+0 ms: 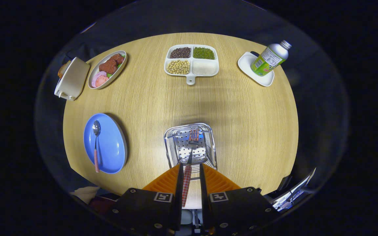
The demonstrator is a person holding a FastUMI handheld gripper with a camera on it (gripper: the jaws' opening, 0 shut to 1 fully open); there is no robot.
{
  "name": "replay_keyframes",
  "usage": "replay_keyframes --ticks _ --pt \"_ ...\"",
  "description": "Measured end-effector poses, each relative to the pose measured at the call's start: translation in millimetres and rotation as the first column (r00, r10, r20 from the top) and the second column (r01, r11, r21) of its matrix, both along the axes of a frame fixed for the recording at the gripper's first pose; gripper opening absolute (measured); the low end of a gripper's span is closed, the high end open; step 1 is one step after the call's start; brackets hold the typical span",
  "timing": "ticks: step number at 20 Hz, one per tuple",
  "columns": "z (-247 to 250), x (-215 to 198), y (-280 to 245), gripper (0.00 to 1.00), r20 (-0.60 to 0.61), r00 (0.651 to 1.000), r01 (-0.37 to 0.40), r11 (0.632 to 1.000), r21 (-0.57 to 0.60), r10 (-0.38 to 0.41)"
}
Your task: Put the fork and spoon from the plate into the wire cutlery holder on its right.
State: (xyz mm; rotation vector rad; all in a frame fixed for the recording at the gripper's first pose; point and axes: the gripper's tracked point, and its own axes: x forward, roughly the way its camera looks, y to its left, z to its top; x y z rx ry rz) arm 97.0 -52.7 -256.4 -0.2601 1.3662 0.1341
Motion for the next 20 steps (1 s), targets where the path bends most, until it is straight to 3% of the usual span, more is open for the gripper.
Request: replay_keyframes --ticks 3,6,12,18,20 --pt "14 6 11 0.47 0.086 0.996 -0.004 0.999 0.044 0.000" --pt "30 11 26 0.55 0.212 0.977 -0.037 0.997 0.070 0.021" --pt "58 13 72 0.95 0.467 0.884 -0.091 0.991 0.101 0.033" --pt "38 -11 137 0.99 0.576 0.815 -0.087 0.969 0.232 -0.065" --pt "24 -25 165 0.99 0.575 0.813 -0.097 0.954 0.285 -0.090"
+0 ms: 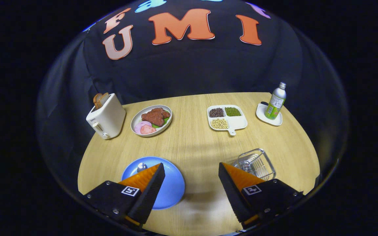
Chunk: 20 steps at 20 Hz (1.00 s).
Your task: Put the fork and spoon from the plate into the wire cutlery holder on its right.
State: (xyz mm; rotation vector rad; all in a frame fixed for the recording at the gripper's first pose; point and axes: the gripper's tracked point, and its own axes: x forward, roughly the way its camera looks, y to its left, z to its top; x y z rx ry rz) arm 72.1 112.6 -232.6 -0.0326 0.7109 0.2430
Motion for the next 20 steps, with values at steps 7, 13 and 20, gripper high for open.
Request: replay_keyframes --ticks 7,13,20 --pt "-53 -39 68 1.00 0.016 0.997 -0.073 0.997 0.019 0.073" --pt "-91 -65 104 0.98 -0.029 0.990 -0.138 0.990 0.032 0.139" --pt "-123 -76 111 0.64 -0.087 0.983 -0.164 0.986 -0.029 0.160"
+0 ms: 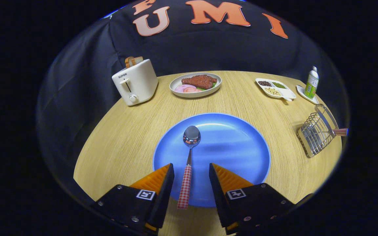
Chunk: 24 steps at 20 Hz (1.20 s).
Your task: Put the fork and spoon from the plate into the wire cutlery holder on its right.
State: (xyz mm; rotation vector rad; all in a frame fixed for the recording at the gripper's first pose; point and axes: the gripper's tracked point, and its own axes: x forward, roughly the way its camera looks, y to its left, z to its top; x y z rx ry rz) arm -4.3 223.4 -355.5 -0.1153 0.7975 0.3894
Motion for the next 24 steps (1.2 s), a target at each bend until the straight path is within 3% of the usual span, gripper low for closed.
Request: replay_keyframes --ticks 3,6,7,9,16,24 --pt "-7 -4 1 0.43 -0.018 1.000 -0.003 1.000 -0.015 0.003" --pt "-10 -4 2 0.29 -0.028 1.000 -0.004 1.000 -0.024 0.004" --pt "-13 -2 0 0.18 -0.026 1.000 0.002 0.999 -0.033 -0.003" --pt "-7 -6 -3 0.10 -0.037 0.999 0.008 1.000 -0.024 -0.009" --pt "45 5 -29 0.08 -0.021 0.999 0.029 1.000 0.001 -0.029" --pt "129 39 -128 0.08 0.012 0.997 0.080 0.997 -0.007 -0.080"
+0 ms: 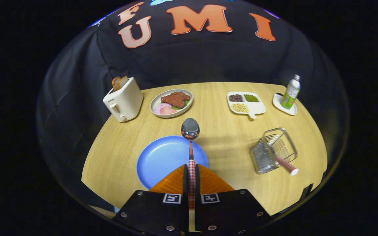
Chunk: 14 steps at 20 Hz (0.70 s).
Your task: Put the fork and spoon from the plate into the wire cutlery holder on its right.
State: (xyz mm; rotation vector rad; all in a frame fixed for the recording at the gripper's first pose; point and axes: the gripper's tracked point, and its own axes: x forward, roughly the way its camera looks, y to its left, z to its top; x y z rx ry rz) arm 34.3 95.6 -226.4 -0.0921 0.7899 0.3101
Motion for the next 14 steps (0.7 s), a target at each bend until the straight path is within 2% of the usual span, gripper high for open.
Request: replay_keyframes --ticks 4,9,14 --pt "32 13 -60 0.08 0.000 1.000 0.026 1.000 -0.010 -0.026" --pt "43 19 -120 0.08 -0.016 1.000 -0.012 0.997 -0.073 0.011" --pt "37 15 -163 0.08 -0.098 0.995 -0.042 0.988 -0.150 0.028"
